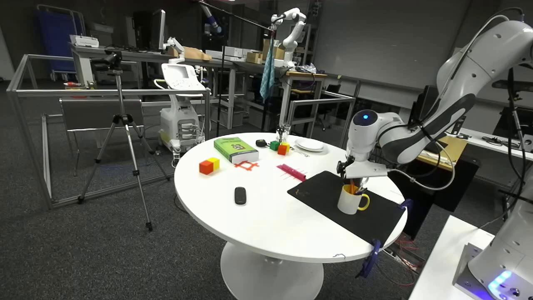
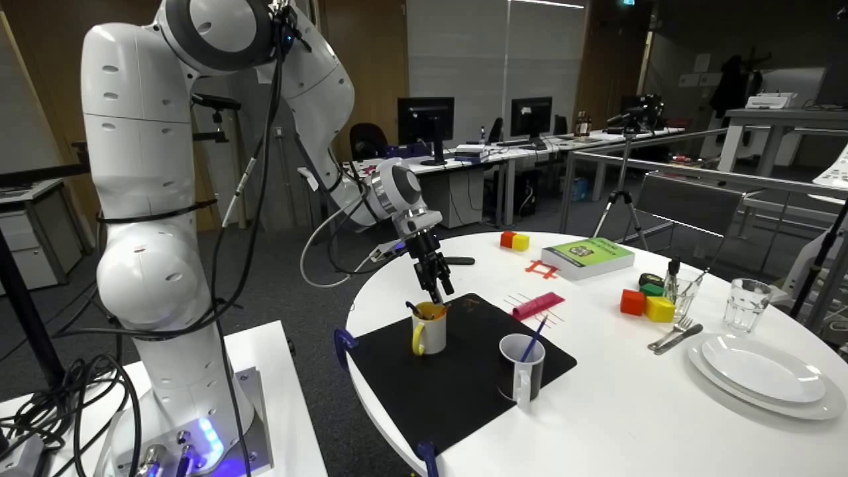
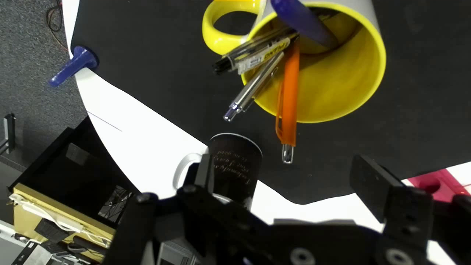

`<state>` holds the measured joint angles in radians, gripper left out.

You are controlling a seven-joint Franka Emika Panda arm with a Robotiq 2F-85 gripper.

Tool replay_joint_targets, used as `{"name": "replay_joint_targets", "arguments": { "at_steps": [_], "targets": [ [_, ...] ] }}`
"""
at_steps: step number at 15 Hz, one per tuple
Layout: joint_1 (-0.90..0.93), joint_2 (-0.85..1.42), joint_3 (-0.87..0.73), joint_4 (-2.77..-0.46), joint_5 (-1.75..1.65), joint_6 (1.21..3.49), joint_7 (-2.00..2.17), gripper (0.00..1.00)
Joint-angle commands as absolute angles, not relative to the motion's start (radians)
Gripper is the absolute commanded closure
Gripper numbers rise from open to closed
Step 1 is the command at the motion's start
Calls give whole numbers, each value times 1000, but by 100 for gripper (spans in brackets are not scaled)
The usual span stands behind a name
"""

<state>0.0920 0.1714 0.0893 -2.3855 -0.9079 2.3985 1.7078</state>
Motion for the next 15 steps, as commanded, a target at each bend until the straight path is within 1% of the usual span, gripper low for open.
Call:
{"name": "replay_joint_targets", "arguments": {
  "at_steps": [1, 2, 15],
  "targets": [
    [106, 179, 73, -2394, -927, 2430, 1714, 0],
    [108, 177, 75, -2385, -903, 2401, 1704, 0],
    [110, 205, 57, -2375, -940, 2417, 1740, 0]
  ]
}}
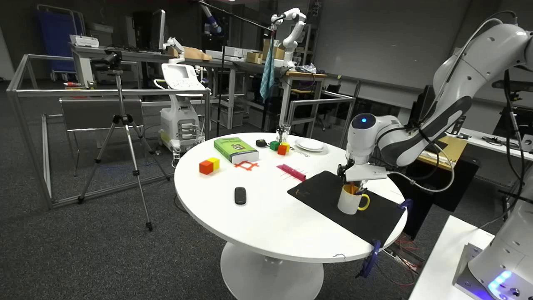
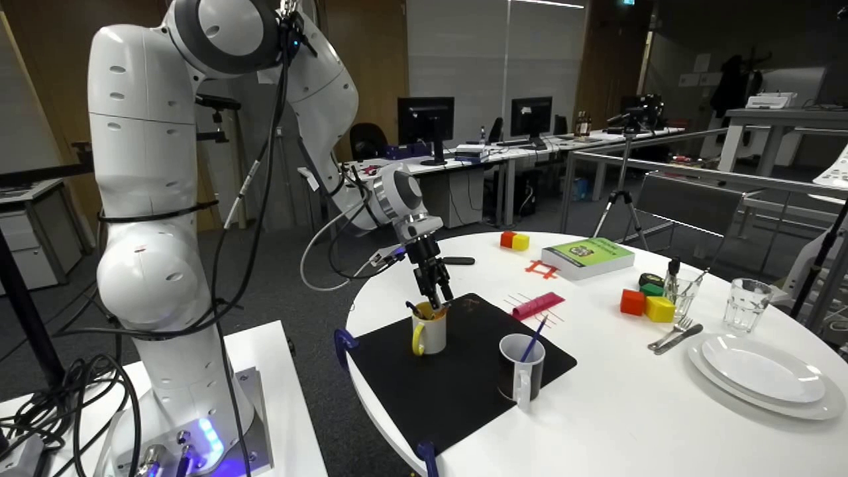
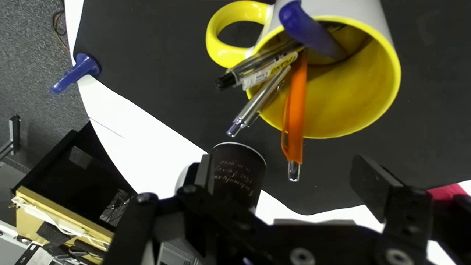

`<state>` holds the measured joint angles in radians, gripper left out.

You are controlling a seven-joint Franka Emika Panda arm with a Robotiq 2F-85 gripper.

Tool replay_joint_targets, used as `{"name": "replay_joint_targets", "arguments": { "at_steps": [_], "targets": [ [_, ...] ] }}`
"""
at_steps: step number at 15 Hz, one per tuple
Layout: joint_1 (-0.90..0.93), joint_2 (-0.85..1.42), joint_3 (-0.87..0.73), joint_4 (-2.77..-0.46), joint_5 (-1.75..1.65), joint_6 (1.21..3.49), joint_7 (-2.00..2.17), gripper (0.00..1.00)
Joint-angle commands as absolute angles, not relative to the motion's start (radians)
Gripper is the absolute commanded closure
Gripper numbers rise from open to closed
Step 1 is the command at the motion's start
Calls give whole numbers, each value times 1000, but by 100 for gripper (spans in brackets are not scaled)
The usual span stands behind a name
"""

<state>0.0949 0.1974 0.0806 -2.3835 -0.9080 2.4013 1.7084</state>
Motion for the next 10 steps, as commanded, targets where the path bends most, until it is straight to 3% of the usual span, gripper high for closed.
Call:
{"name": "replay_joint_targets", "arguments": {
  "at_steps": [1, 5, 6, 8, 10],
  "targets": [
    [110, 206, 56, -2374, -941, 2416, 1740, 0],
    [111, 219, 54, -2368, -936, 2408, 1731, 1],
    [113, 222, 54, -2367, -937, 2404, 1731, 26],
    [113, 227, 55, -2367, -933, 2405, 1725, 28],
    [112, 233, 55, -2367, -928, 2408, 1721, 43]
  ]
}}
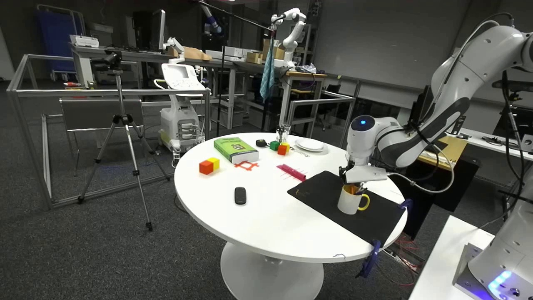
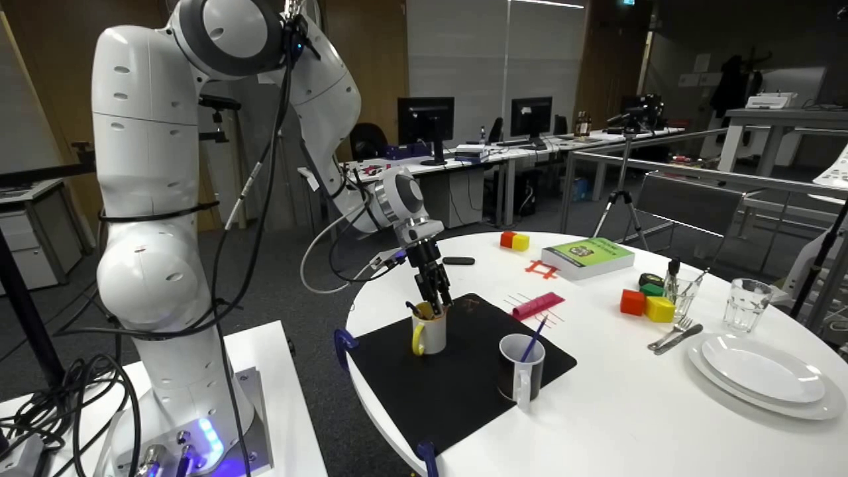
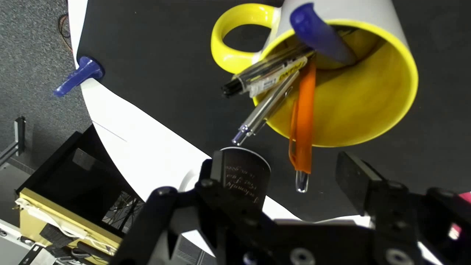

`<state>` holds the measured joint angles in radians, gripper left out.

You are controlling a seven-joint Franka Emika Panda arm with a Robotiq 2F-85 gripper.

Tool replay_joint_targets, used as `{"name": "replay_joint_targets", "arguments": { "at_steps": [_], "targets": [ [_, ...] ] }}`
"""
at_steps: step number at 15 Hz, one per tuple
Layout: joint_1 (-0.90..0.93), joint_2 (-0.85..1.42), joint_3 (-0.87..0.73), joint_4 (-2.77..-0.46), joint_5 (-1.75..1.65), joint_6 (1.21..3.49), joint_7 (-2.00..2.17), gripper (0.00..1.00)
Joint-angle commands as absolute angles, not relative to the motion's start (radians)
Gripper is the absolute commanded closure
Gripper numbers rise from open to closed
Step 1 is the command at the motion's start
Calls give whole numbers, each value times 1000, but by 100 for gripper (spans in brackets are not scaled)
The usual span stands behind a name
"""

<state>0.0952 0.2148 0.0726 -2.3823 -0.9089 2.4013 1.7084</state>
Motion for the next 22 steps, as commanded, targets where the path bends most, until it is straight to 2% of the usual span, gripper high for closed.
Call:
{"name": "replay_joint_targets", "arguments": {
  "at_steps": [1, 6, 8, 10, 22],
  "targets": [
    [113, 237, 54, -2366, -928, 2407, 1721, 50],
    [114, 240, 54, -2360, -928, 2406, 1718, 90],
    [118, 238, 54, -2361, -933, 2399, 1723, 100],
    [122, 232, 55, -2363, -936, 2396, 1724, 96],
    [135, 100, 61, -2420, -1017, 2396, 1779, 96]
  ]
}}
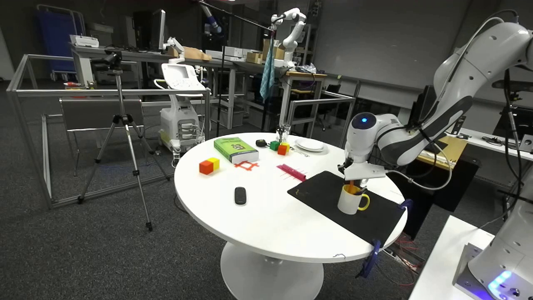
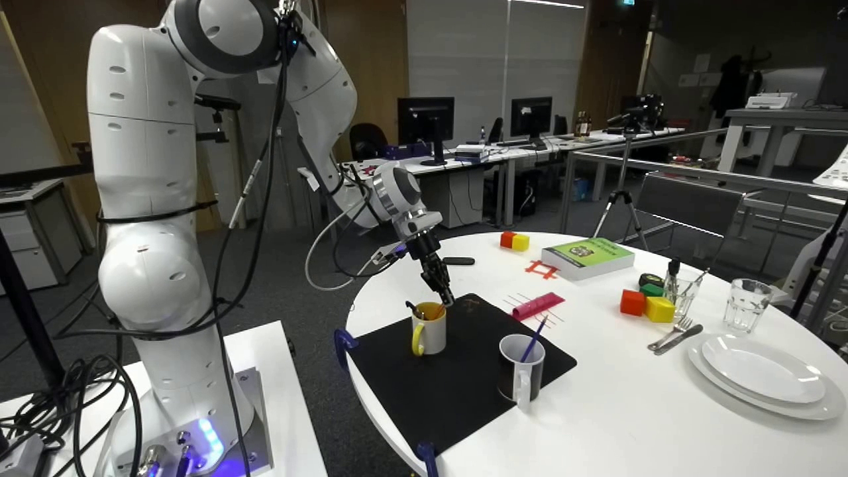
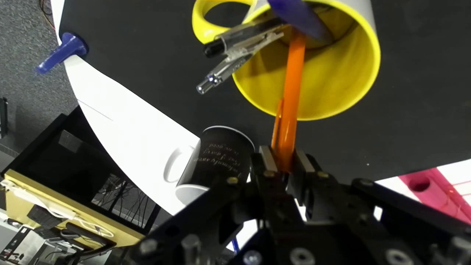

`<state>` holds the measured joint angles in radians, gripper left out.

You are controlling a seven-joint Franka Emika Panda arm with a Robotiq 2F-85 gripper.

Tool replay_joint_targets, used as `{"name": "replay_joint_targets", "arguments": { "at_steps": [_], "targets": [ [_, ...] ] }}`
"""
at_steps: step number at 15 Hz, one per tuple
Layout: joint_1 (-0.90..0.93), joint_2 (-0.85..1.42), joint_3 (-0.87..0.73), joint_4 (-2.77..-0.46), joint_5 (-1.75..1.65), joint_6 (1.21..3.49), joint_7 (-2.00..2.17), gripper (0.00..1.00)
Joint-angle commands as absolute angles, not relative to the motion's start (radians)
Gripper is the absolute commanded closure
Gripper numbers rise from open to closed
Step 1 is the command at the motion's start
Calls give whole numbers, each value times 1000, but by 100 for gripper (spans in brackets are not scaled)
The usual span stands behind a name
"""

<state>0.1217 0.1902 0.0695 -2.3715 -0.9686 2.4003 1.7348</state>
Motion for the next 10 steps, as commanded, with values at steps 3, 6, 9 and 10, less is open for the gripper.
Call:
{"name": "replay_joint_targets", "arguments": {
  "at_steps": [3, 6, 9, 10],
  "targets": [
    [127, 29, 70, -2445, -1030, 2394, 1783, 96],
    [121, -50, 77, -2472, -1031, 2382, 1774, 96],
    [116, -123, 86, -2494, -1034, 2353, 1772, 96],
    [113, -142, 89, -2499, -1037, 2343, 1773, 96]
  ]
}}
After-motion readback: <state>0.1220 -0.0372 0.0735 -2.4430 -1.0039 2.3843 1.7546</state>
